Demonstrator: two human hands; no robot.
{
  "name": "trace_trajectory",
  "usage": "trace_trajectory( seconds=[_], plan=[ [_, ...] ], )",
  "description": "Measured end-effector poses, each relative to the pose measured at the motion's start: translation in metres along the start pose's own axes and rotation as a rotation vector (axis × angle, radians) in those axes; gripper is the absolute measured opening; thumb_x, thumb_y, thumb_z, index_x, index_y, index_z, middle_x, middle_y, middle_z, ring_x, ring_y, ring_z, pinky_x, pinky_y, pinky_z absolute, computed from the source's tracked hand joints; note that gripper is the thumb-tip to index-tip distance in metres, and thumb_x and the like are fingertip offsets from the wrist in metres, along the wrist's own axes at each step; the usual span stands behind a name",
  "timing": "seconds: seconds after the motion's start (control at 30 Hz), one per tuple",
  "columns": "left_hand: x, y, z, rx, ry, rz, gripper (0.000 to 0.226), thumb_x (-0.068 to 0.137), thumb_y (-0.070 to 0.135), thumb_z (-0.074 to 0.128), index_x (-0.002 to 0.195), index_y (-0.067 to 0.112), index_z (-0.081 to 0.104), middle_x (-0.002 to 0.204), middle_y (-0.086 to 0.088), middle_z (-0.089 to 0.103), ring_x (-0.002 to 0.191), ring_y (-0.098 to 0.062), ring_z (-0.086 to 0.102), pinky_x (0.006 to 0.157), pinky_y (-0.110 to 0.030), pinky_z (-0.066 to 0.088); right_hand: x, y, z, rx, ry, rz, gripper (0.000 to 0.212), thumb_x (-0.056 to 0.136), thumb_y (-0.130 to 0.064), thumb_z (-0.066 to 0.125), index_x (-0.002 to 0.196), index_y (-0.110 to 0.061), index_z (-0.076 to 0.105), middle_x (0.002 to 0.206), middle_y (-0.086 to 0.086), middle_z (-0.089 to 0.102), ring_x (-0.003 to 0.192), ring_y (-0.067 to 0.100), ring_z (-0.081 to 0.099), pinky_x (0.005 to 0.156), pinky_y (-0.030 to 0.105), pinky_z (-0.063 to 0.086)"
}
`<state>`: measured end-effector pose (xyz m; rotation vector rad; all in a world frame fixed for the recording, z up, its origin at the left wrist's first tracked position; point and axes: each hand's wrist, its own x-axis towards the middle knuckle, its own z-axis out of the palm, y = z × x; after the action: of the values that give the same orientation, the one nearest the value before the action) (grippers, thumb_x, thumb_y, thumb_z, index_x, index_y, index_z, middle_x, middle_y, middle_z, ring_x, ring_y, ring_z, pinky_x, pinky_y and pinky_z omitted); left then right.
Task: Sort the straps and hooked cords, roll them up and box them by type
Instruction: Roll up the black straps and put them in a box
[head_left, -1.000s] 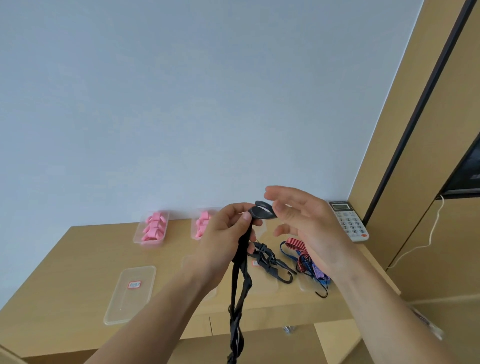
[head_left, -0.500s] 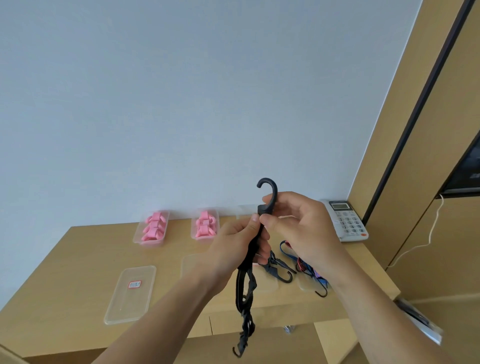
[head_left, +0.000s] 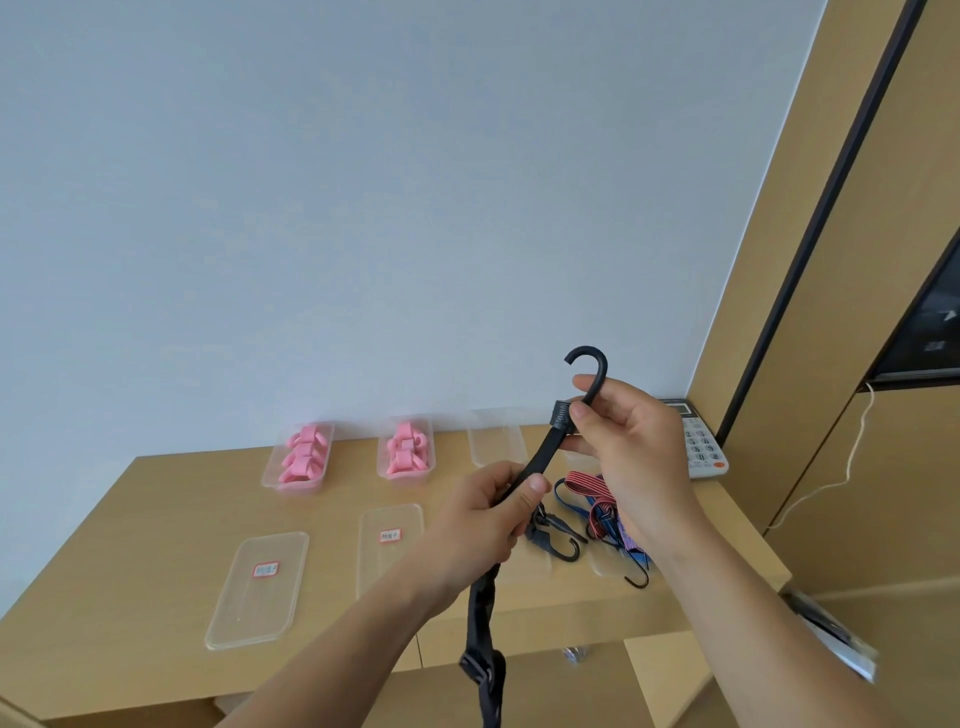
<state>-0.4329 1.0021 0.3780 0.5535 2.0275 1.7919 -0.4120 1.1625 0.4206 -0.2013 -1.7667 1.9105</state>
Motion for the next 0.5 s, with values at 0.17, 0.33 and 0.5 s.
trace_trajectory(
  seconds=[0.17, 0.33, 0.5],
  plan=[
    [-0.001, -0.007, -0.001, -0.008, 0.003, -0.015, 0.013, 0.098, 0.021, 0.069, 0.105, 0.011, 0.067, 0.063, 0.01, 0.051, 0.053, -0.012, 0.036, 0.051, -0.022, 0.03, -0.001, 0.001, -0.001, -0.023, -0.007, -0.028, 0.028, 0.095, 0.006, 0.06, 0.105, -0.017, 0.069, 0.09, 0.01, 0.074, 0.084, 0.02, 0.075, 0.067, 0.024, 0.06],
    [-0.006, -0.001, 0.0, -0.11, 0.036, -0.029, 0.014, 0.098, 0.018, 0.067, 0.1, 0.004, 0.067, 0.063, 0.0, 0.058, 0.048, -0.012, 0.046, 0.049, -0.019, 0.038, -0.002, 0.011, -0.007, -0.271, -0.051, -0.176, 0.033, 0.092, -0.001, 0.066, 0.112, -0.026, 0.074, 0.091, -0.007, 0.076, 0.091, 0.012, 0.073, 0.082, 0.034, 0.06],
    [-0.007, 0.009, 0.0, -0.258, 0.022, -0.056, 0.022, 0.102, 0.02, 0.06, 0.096, 0.0, 0.067, 0.076, -0.011, 0.063, 0.06, -0.021, 0.051, 0.057, -0.026, 0.042, -0.006, 0.019, -0.01, -0.609, -0.142, -0.56, 0.025, 0.088, 0.004, 0.067, 0.103, -0.013, 0.077, 0.098, -0.006, 0.071, 0.092, 0.006, 0.065, 0.077, 0.018, 0.05]
  ],
)
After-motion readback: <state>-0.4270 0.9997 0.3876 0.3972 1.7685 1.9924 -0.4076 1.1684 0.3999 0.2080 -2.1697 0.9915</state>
